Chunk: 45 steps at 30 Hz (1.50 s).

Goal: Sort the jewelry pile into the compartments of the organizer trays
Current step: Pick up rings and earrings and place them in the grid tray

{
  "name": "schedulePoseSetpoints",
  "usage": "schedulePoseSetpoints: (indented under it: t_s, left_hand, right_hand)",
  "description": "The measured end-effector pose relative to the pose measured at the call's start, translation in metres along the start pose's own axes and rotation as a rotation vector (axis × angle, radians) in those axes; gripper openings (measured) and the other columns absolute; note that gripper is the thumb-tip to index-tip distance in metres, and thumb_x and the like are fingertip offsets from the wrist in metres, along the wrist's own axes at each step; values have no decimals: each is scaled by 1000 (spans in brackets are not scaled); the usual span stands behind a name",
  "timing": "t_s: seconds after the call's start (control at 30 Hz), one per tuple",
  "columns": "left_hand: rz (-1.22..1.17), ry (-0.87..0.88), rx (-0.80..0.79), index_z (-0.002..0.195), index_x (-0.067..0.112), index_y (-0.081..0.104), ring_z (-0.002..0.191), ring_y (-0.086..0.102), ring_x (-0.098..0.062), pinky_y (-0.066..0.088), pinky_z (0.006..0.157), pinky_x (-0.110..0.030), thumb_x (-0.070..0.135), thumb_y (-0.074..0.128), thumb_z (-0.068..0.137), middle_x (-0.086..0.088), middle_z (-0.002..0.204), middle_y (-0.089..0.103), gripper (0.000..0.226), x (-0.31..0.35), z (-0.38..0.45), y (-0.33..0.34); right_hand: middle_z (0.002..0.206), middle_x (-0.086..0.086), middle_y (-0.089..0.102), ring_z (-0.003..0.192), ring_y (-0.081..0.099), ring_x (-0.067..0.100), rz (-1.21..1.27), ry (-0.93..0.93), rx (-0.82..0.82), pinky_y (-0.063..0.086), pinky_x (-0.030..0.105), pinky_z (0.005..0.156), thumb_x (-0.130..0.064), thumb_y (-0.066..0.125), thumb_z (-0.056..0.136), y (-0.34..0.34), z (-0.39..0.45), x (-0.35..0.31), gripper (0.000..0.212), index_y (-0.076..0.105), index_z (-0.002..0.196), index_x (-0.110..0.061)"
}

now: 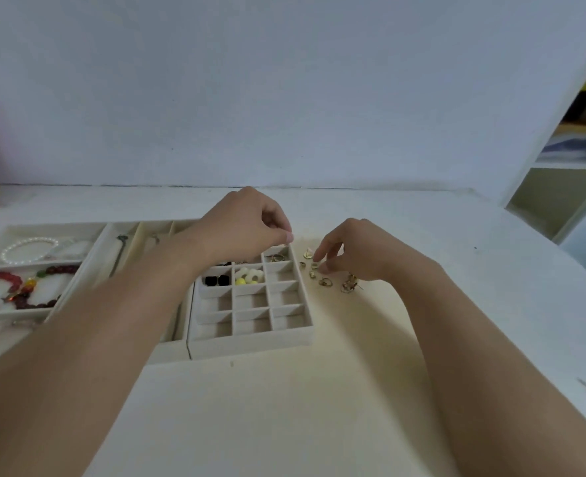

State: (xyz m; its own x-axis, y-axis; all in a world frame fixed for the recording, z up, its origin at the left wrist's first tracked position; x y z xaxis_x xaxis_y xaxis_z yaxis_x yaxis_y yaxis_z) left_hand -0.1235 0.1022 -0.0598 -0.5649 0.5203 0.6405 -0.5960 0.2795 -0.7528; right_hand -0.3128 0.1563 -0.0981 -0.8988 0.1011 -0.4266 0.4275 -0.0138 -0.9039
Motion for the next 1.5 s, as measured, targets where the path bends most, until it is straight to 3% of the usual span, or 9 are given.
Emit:
schedulePoseSetpoints:
  t_s: [0.1, 0.33, 0.7, 0.83, 1.1, 1.17, 1.27, 1.4, 1.5]
  left_hand:
    - [-36, 7, 4, 79, 28, 76, 59, 60, -9, 54, 60, -29, 28, 78, 84, 5, 80, 73, 5, 5, 5, 5]
    - [23, 11, -39, 82, 29, 76, 59, 57, 2, 47, 64, -17, 27, 77, 84, 9, 90, 74, 3, -4, 8, 8]
    - [16, 28, -82, 82, 30, 77, 61, 57, 8, 39, 59, -16, 31, 77, 85, 14, 76, 69, 3, -1, 14, 13]
    - [-98, 28, -71, 83, 30, 77, 72, 65, 1, 45, 60, -16, 35, 78, 84, 11, 80, 74, 5, -2, 14, 15]
    - [-247, 10, 12, 82, 27, 76, 48, 55, -2, 38, 39, -13, 24, 80, 82, 9, 73, 75, 5, 6, 10, 13]
    - [-258, -7, 30, 82, 28, 76, 51, 59, -6, 41, 42, -14, 22, 79, 82, 8, 72, 75, 6, 7, 10, 13]
    - [-267, -21, 61, 83, 28, 77, 57, 61, 3, 43, 55, -11, 21, 77, 83, 8, 73, 74, 8, 6, 11, 13]
    - [-304, -29, 40, 87, 25, 79, 57, 60, 4, 50, 55, -14, 16, 74, 87, 7, 79, 75, 10, 6, 9, 12]
    - [-314, -47, -1, 90, 21, 78, 57, 62, 4, 49, 50, -12, 14, 71, 89, 5, 80, 76, 10, 6, 9, 13]
  right_hand:
    - [92, -7, 72, 82, 66, 14, -3, 10, -2, 50, 24, 65, -29, 83, 80, 1, 2, 2, 13, 79, 92, -30]
    - [91, -7, 71, 72, 61, 8, -1, -25, 2, 43, 20, 59, -27, 75, 88, 2, 1, -2, 11, 79, 97, -31]
    - [73, -18, 69, 46, 51, -1, 142, -50, 88, 39, 13, 46, -24, 78, 86, -10, -4, -6, 6, 77, 81, -27]
    - [75, -19, 70, 53, 51, 0, 281, -84, 193, 40, 14, 47, -32, 77, 85, -25, -11, -13, 7, 76, 78, -31]
    - [78, 6, 71, 63, 50, 12, 459, -76, 191, 41, 30, 58, -38, 77, 86, -26, -13, -16, 10, 78, 83, -28]
    - [87, 12, 72, 69, 53, 15, 476, -81, 181, 43, 34, 63, -38, 77, 86, -27, -14, -16, 10, 79, 85, -29]
    - [78, -6, 72, 71, 53, 10, 499, -91, 142, 44, 24, 59, -27, 75, 90, -28, -16, -15, 7, 80, 95, -30]
    - [80, -11, 72, 65, 54, 5, 427, -26, 212, 40, 12, 54, -26, 75, 89, -36, -17, -4, 8, 79, 94, -32]
    - [85, -10, 71, 66, 58, 5, 147, 101, 233, 41, 14, 55, -25, 75, 89, -41, -16, 15, 7, 78, 92, -31]
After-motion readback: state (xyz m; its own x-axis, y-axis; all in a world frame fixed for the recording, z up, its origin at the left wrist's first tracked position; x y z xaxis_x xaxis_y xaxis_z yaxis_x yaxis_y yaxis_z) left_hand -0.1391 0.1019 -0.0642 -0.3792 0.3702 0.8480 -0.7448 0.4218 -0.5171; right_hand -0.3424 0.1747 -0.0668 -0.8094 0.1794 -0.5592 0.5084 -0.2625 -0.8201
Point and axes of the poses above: each hand's wrist, its own z-axis towards the middle knuckle, its own y-axis out of the palm, x = y × z, the point moved 4 cm from there along z, towards the middle knuckle
